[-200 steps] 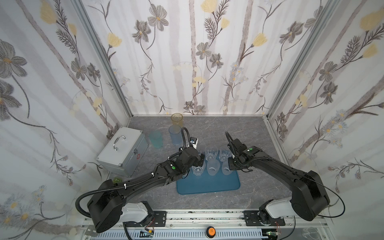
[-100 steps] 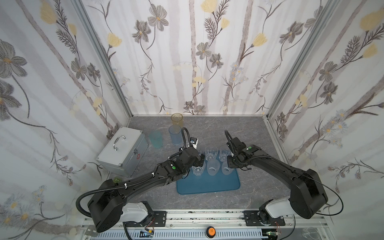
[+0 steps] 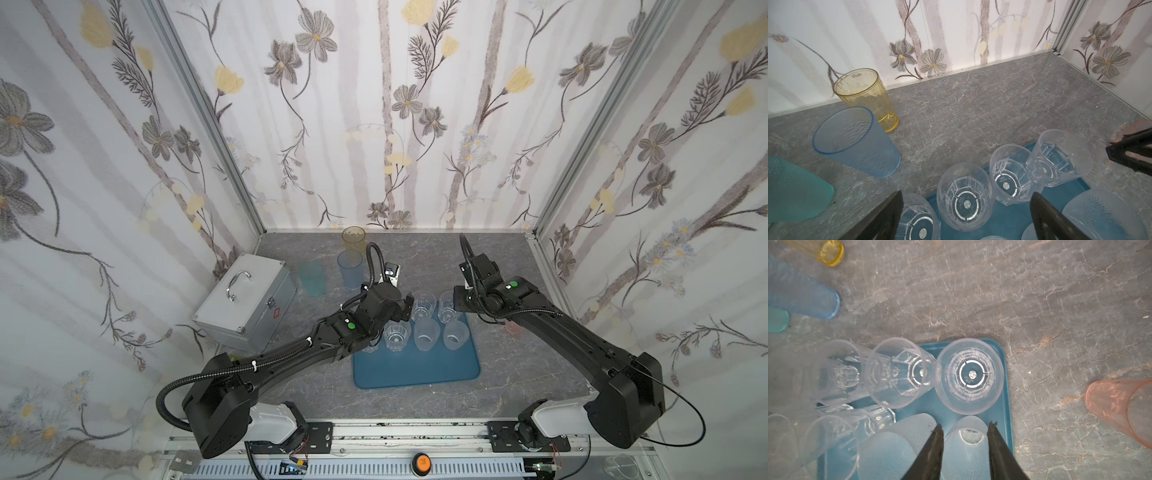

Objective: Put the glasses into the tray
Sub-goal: 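Open the right gripper and raise it away from the tray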

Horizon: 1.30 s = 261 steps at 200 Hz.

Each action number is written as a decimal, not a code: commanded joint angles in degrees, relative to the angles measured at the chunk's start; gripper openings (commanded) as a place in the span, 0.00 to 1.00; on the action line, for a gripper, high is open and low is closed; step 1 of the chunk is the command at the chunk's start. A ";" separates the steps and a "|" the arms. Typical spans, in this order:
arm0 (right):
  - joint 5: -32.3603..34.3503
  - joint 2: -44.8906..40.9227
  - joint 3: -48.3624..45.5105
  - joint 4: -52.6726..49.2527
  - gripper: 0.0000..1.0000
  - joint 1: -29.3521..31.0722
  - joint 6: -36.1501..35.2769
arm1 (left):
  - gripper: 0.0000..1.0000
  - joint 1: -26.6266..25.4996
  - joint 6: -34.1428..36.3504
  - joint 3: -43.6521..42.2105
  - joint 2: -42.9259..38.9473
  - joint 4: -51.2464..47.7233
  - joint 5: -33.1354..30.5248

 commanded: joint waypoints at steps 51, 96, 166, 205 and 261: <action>-1.07 -1.86 3.29 2.03 0.38 0.09 7.06 | 0.99 1.55 1.62 0.56 -5.20 -0.41 -4.04; 1.91 -1.17 7.85 -2.46 0.38 0.13 6.43 | 0.99 2.39 1.26 3.47 -6.24 -4.10 -3.89; -1.73 1.56 6.01 3.45 0.38 0.57 6.37 | 0.98 6.16 0.26 0.73 -5.62 -3.93 -2.38; -3.66 5.42 6.82 6.27 0.38 1.55 6.34 | 0.96 12.39 -0.63 -1.76 -7.29 -4.34 1.84; -1.27 5.80 7.41 6.38 0.38 1.94 4.49 | 0.95 23.83 1.70 1.49 -6.40 -8.55 7.60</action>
